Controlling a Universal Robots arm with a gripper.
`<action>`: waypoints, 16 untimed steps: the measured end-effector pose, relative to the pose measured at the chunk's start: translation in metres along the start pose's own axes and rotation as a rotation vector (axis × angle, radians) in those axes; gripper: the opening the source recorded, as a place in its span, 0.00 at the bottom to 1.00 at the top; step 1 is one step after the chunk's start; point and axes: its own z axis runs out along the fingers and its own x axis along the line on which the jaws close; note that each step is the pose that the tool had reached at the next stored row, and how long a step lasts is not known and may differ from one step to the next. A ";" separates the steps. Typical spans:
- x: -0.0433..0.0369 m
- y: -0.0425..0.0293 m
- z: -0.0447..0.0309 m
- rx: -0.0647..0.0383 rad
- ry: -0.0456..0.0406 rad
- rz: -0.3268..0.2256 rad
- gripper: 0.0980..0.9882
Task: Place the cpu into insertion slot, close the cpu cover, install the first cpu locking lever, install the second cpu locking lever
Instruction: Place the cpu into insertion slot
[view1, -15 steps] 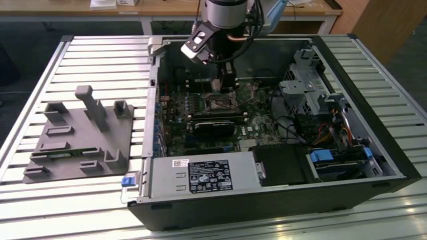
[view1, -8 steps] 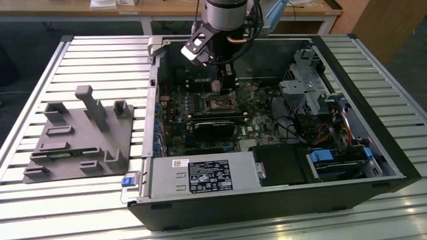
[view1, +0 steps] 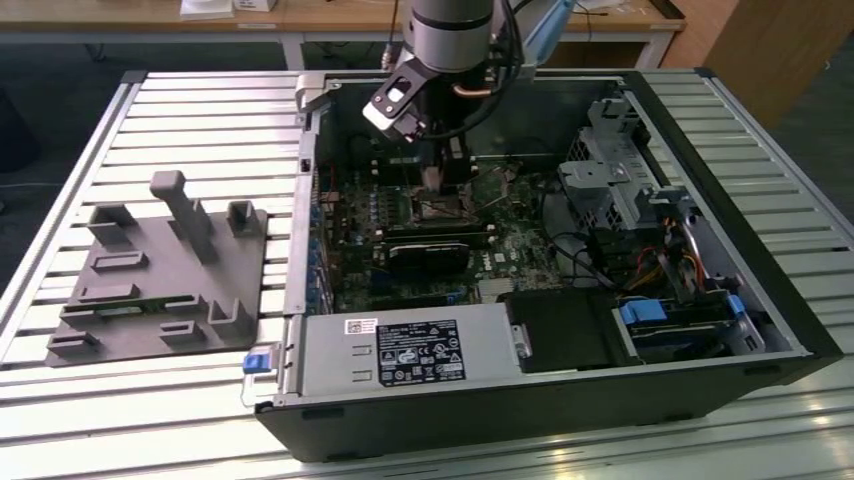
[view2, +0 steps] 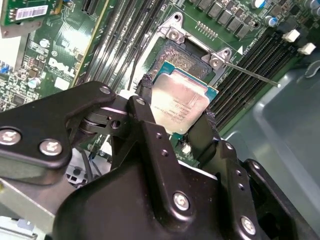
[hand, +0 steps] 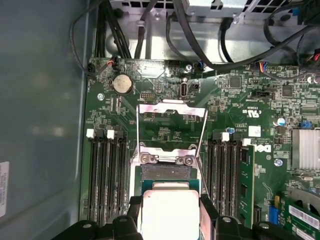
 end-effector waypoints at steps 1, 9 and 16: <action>0.0000 -0.0001 0.0010 0.000 0.0000 0.000 0.49; 0.0004 -0.0006 0.0115 0.000 -0.0005 0.005 0.49; 0.0005 -0.0007 0.0147 0.000 -0.0003 0.006 0.49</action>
